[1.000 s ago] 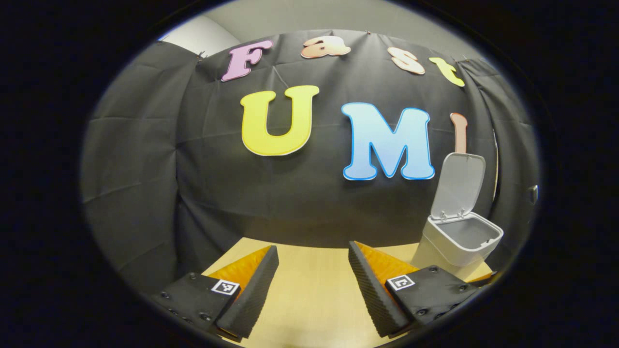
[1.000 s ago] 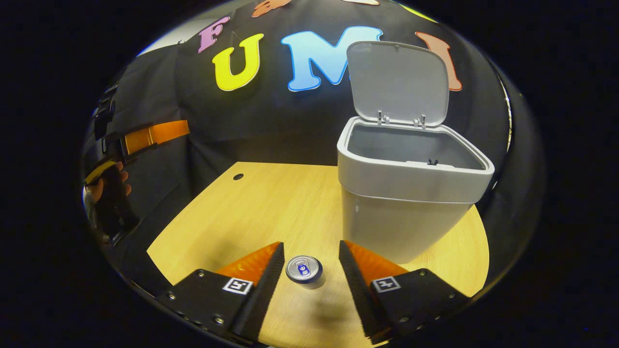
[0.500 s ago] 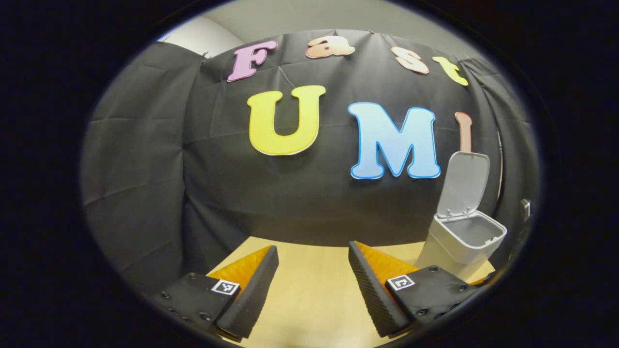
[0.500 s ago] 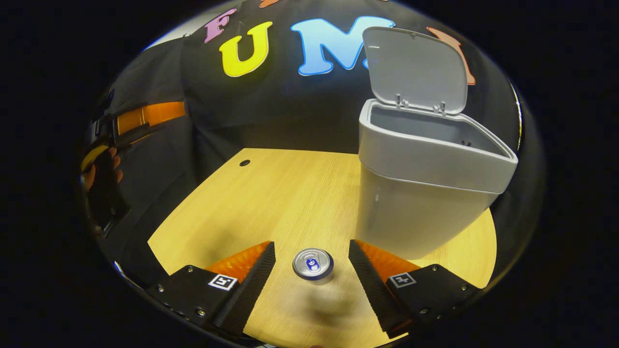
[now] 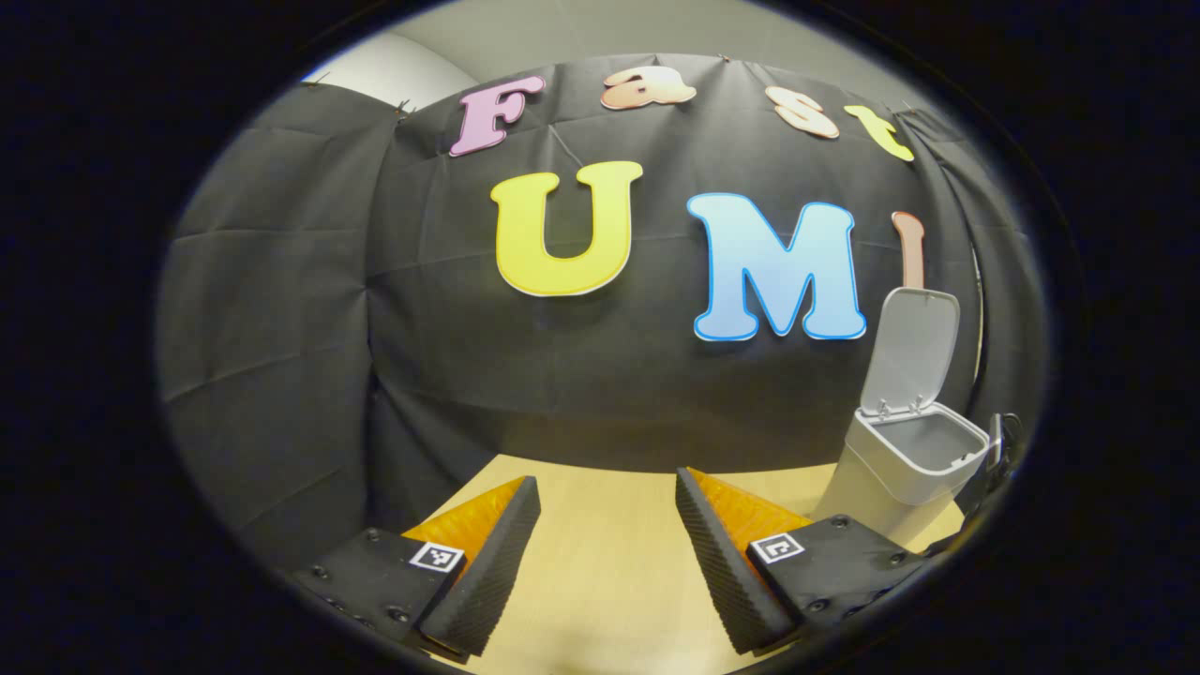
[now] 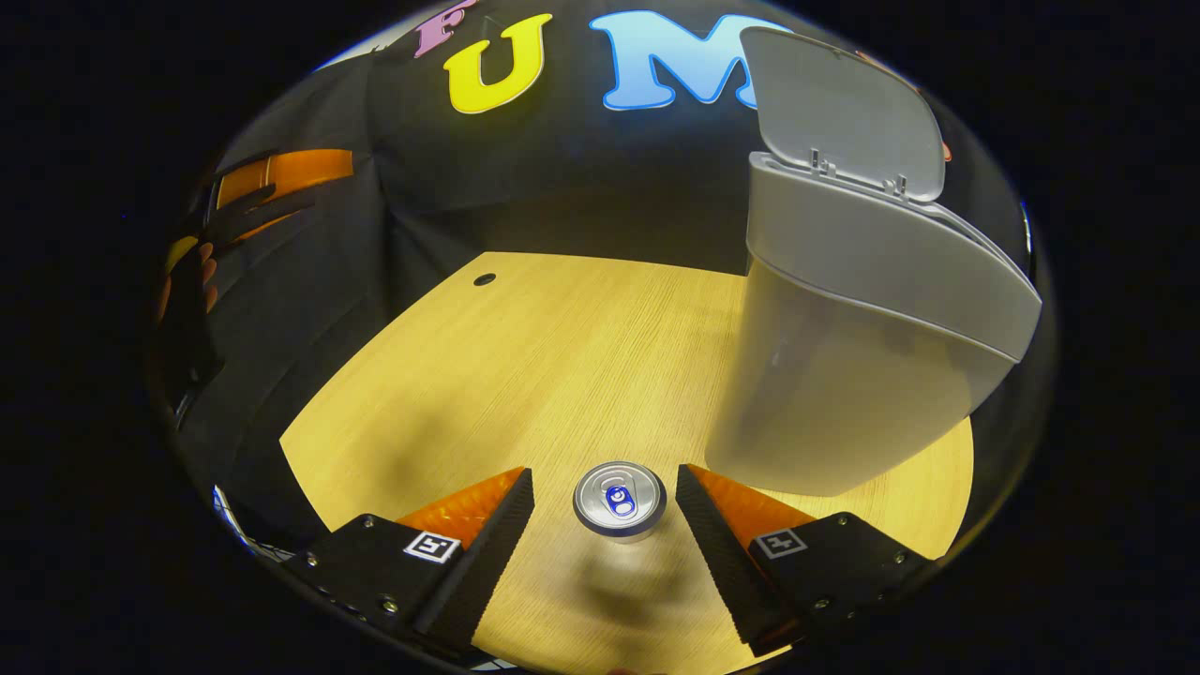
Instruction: Press the lid of the desktop garbage bin to open it, pick up the crumpled paper on the desktop and throw it into the bin, then pick up the pop can on the desktop and drop it into the bin, and finally close the garbage bin lid.
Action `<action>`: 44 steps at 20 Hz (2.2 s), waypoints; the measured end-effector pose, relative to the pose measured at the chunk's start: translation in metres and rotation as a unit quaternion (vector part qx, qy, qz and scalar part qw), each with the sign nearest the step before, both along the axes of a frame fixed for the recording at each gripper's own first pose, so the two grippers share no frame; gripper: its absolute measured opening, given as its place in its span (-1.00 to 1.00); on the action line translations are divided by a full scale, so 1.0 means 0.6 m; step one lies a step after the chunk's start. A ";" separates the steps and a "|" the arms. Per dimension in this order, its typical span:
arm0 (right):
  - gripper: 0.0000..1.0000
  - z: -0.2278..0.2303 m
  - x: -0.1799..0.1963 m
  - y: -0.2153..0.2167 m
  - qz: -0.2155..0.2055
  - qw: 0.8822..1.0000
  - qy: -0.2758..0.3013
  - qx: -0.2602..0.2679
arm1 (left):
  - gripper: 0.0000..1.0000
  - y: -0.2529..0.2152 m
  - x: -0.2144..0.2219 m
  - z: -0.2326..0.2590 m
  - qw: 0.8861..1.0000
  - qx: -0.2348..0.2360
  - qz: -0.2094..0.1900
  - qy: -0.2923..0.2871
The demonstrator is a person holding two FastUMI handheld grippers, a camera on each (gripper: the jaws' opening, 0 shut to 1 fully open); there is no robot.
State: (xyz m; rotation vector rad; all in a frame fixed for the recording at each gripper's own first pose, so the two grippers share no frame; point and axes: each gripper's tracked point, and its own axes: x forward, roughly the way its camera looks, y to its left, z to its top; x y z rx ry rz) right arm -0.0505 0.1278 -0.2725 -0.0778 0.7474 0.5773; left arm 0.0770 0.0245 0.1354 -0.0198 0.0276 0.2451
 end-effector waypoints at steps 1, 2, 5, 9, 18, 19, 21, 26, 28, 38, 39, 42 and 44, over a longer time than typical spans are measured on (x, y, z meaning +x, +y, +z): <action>0.96 -0.004 0.001 0.002 0.003 1.000 0.002 -0.002 | 0.91 0.002 0.000 0.000 1.000 0.001 0.002 0.001; 0.96 -0.010 0.002 0.004 0.006 1.000 0.003 -0.006 | 0.91 0.004 -0.002 -0.001 1.000 0.001 0.003 0.001; 0.96 -0.026 0.006 0.006 0.014 1.000 0.006 -0.019 | 0.90 0.008 -0.004 -0.003 1.000 0.001 0.006 0.004; 0.96 -0.049 0.011 0.011 0.023 0.999 0.012 -0.031 | 0.90 0.009 -0.013 -0.002 1.000 0.003 0.008 0.004; 0.96 -0.100 0.027 0.012 0.038 0.997 0.019 -0.069 | 0.90 0.009 -0.026 -0.003 1.000 0.003 0.010 0.005; 0.95 -0.103 0.030 0.011 0.039 0.996 0.018 -0.076 | 0.90 0.011 -0.028 -0.002 1.000 0.002 0.012 0.006; 0.71 -0.103 0.029 0.013 0.041 0.996 0.013 -0.079 | 0.91 0.013 -0.033 -0.003 1.000 0.001 0.013 0.006; 0.70 -0.084 0.030 0.014 0.043 0.996 -0.003 -0.075 | 0.91 0.020 -0.039 -0.005 1.000 -0.003 0.017 0.006; 0.70 -0.065 0.034 0.015 0.042 0.996 -0.016 -0.072 | 0.91 0.020 -0.039 -0.007 1.000 -0.004 0.017 0.006; 0.70 0.075 0.070 0.035 0.026 0.995 -0.092 -0.020 | 1.00 0.010 -0.039 -0.014 1.000 -0.011 0.008 0.010; 0.70 0.091 0.074 0.038 0.025 0.995 -0.100 -0.014 | 1.00 0.009 -0.037 -0.015 1.000 -0.012 0.007 0.011; 0.70 0.140 0.090 0.042 0.018 0.991 -0.129 0.004 | 1.00 0.010 -0.038 -0.018 1.000 -0.012 0.006 0.013; 0.70 0.174 0.101 0.042 0.012 0.989 -0.148 0.017 | 1.00 0.011 -0.040 -0.018 1.000 -0.013 0.007 0.013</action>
